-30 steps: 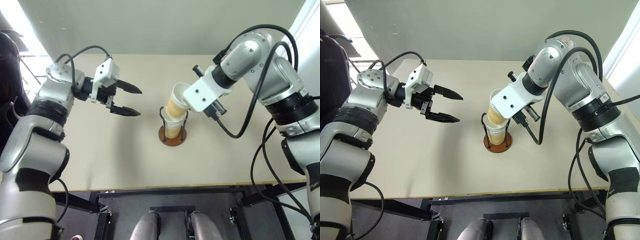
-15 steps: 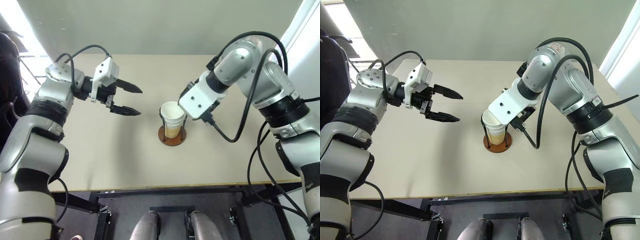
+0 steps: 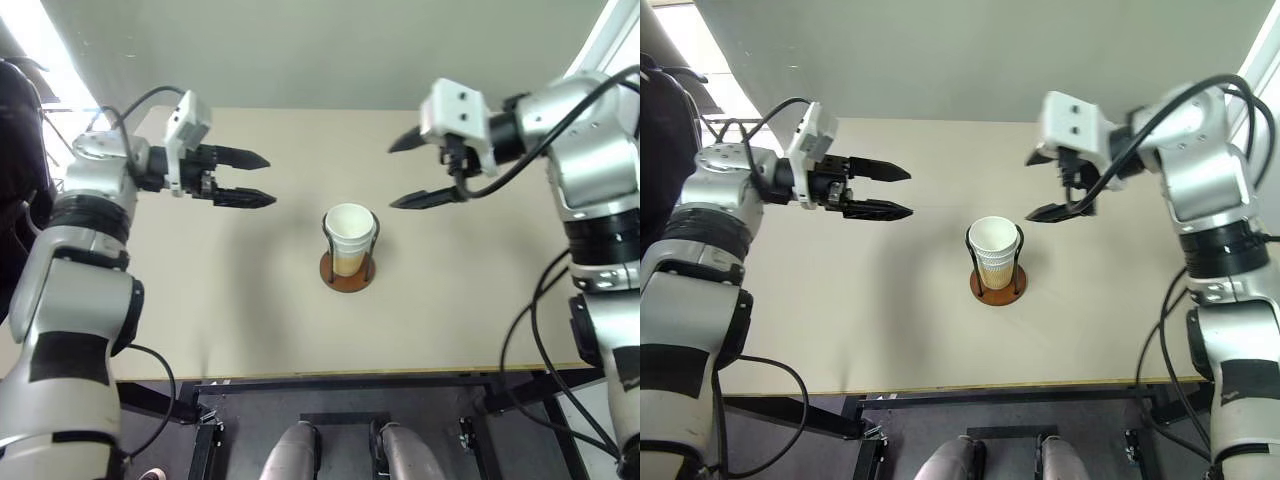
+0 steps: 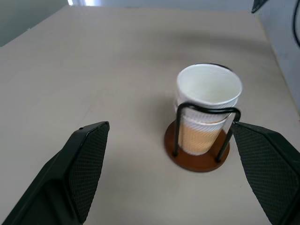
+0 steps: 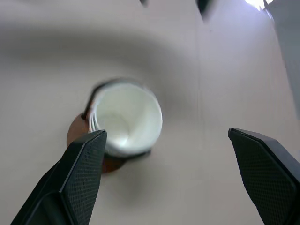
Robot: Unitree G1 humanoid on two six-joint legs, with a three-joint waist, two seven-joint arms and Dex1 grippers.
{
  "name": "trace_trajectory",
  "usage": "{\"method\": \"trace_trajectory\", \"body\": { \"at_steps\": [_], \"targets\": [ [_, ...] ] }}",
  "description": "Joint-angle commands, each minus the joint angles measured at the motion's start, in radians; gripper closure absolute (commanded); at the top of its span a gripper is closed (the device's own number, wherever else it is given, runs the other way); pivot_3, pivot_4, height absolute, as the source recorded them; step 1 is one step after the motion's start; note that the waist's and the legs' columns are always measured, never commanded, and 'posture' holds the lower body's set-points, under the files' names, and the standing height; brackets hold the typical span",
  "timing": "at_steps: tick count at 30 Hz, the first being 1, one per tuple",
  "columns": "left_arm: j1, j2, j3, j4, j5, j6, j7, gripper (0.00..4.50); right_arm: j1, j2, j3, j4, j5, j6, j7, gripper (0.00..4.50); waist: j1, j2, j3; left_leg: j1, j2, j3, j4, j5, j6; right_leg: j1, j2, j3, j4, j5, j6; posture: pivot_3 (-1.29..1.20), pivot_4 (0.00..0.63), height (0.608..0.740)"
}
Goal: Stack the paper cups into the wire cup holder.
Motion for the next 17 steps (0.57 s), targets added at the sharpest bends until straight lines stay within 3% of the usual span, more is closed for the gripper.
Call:
{"method": "trace_trajectory", "body": {
  "at_steps": [1,7,11,17],
  "targets": [
    [0.002,0.002,0.111,0.006,0.033,0.030,-0.002,0.00,0.050,-0.018,-0.096,-0.009,0.049,0.064,-0.087,0.24,-0.001,0.000,0.000,0.000,0.000,0.000,0.000,0.000,-0.001,0.000,0.000,0.000,0.000,0.000,0.000,0.00,0.150,0.740],
    [-0.005,0.008,0.301,0.013,0.051,0.090,0.212,0.00,0.058,0.043,-0.212,0.186,0.078,0.078,-0.336,0.24,-0.008,0.001,0.001,0.002,0.001,0.001,-0.003,0.003,0.006,-0.001,0.000,0.002,0.001,0.004,0.003,0.00,0.150,0.740],
    [0.014,0.024,0.344,-0.010,0.106,0.095,0.267,0.00,0.027,0.078,-0.253,0.305,0.079,0.044,-0.470,0.24,-0.013,0.001,0.001,0.006,0.001,0.002,-0.004,0.006,0.006,0.001,0.001,0.004,0.002,0.006,0.001,0.00,0.150,0.740],
    [0.055,0.034,0.407,-0.051,0.136,0.105,0.282,0.00,-0.019,0.116,-0.302,0.450,0.112,-0.045,-0.557,0.24,-0.014,0.002,0.001,0.005,0.000,0.002,-0.005,0.007,0.006,0.000,0.001,0.003,0.003,0.007,0.000,0.00,0.150,0.740]
  ]
}}
